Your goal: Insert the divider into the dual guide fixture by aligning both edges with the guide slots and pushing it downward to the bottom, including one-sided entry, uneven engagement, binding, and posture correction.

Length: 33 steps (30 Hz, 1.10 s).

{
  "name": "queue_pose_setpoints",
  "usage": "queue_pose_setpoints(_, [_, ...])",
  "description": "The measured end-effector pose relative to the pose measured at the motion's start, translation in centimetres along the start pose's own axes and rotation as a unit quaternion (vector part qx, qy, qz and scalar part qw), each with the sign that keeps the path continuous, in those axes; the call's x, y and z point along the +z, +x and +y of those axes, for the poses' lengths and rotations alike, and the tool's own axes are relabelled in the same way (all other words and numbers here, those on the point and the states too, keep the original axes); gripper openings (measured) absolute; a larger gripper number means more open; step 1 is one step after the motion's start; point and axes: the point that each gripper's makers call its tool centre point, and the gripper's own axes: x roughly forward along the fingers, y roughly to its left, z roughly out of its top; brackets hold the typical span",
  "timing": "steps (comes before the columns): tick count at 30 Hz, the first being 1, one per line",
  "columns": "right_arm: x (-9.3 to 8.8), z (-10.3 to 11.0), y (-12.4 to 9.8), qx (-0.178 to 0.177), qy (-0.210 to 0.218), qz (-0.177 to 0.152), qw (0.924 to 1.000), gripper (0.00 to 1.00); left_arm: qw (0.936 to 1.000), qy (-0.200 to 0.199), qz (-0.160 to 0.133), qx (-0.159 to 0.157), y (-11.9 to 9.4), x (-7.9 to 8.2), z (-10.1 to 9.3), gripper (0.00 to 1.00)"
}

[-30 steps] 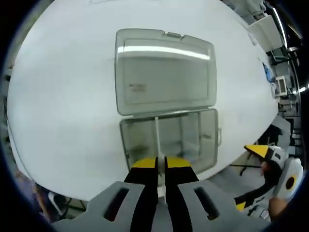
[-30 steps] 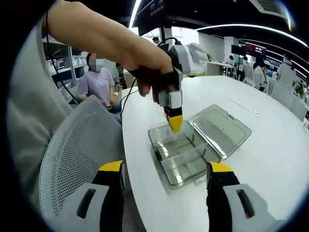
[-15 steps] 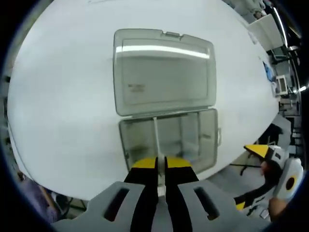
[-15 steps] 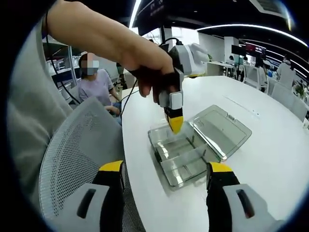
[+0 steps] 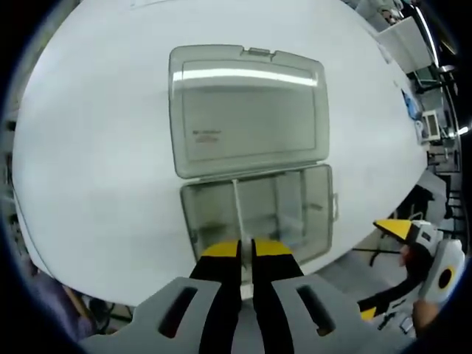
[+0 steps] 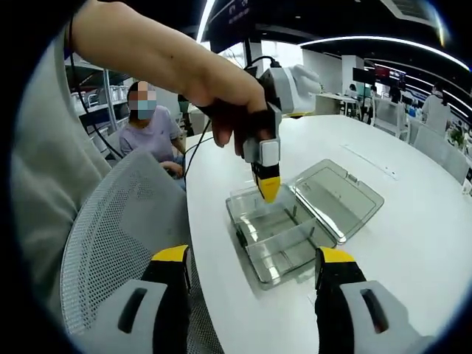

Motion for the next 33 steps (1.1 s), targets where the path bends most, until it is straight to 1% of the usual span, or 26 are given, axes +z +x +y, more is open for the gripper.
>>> queue_pose_setpoints(22, [-0.25,0.11,0.09,0.001,0.007,-0.001,1.0000,0.66,1.0000,0.008,0.002,0.003,0.50,-0.08,-0.05,0.01])
queue_pose_setpoints(33, [-0.40,-0.02,0.00,0.000,0.010,0.000,0.9999,0.65,0.9999,0.010,0.004,0.001,0.65,-0.19,-0.40,0.01])
